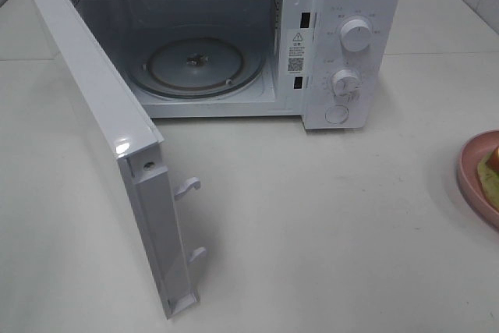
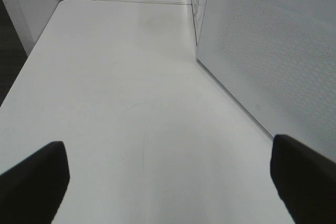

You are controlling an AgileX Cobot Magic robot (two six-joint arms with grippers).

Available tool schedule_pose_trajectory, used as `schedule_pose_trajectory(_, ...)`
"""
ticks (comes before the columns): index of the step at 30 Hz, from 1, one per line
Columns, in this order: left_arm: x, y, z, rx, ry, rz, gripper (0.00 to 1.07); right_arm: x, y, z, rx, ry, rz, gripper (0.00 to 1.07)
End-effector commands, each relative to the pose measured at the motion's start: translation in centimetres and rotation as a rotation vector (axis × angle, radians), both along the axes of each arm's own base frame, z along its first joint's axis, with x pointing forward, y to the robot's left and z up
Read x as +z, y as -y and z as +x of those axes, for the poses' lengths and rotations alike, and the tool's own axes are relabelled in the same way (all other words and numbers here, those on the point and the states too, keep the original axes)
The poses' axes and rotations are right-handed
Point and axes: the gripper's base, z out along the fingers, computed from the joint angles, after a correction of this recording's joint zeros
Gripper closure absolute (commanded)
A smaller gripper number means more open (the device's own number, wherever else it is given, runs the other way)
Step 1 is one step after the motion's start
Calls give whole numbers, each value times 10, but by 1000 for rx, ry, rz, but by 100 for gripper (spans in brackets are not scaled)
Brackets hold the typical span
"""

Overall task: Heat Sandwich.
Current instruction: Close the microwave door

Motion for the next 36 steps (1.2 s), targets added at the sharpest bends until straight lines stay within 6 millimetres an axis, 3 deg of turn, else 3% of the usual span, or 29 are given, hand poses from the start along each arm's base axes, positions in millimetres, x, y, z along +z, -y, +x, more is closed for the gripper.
schedule_pose_trajectory(1, -1, 1, -3, -5, 21, -5, 9, -1, 0, -3, -4, 24, -10, 31)
schedule_pose_trajectory(10, 10, -2, -3, 12, 71, 20, 9, -1, 0, -3, -4, 24, -10, 31)
schedule_pose_trajectory(16, 16, -3, 14, 21, 26, 41, 20, -1, 0, -3, -4, 24, -10, 31)
schedule_pose_trajectory(19, 18, -2, 28, 20, 3, 42, 33, -1, 0, -3, -4, 24, -10, 31)
schedule_pose_trajectory(20, 20, -1, 36, 18, -8, 43, 44, -1, 0, -3, -4, 24, -10, 31)
schedule_pose_trajectory(22, 21, -1, 40, 18, -10, 43, 49, -1, 0, -3, -4, 24, -10, 31)
schedule_pose_trajectory(25, 19, 0, 60, 13, -47, 43, 71, -1, 0, -3, -4, 24, -10, 31)
schedule_pose_trajectory(27, 19, 0, 64, 9, -50, 40, 76, -1, 0, -3, -4, 24, -10, 31)
schedule_pose_trajectory(29, 13, 1, 77, 6, -58, 37, 92, -1, 0, -3, -4, 24, -10, 31)
schedule_pose_trajectory(30, 13, 1, 77, 6, -58, 37, 92, -1, 0, -3, -4, 24, -10, 31)
schedule_pose_trajectory(32, 8, 2, 85, 4, -65, 36, 105, -1, 0, -3, -4, 24, -10, 31)
schedule_pose_trajectory(36, -7, 3, 101, 0, -50, 36, 107, -1, 0, -3, -4, 24, -10, 31)
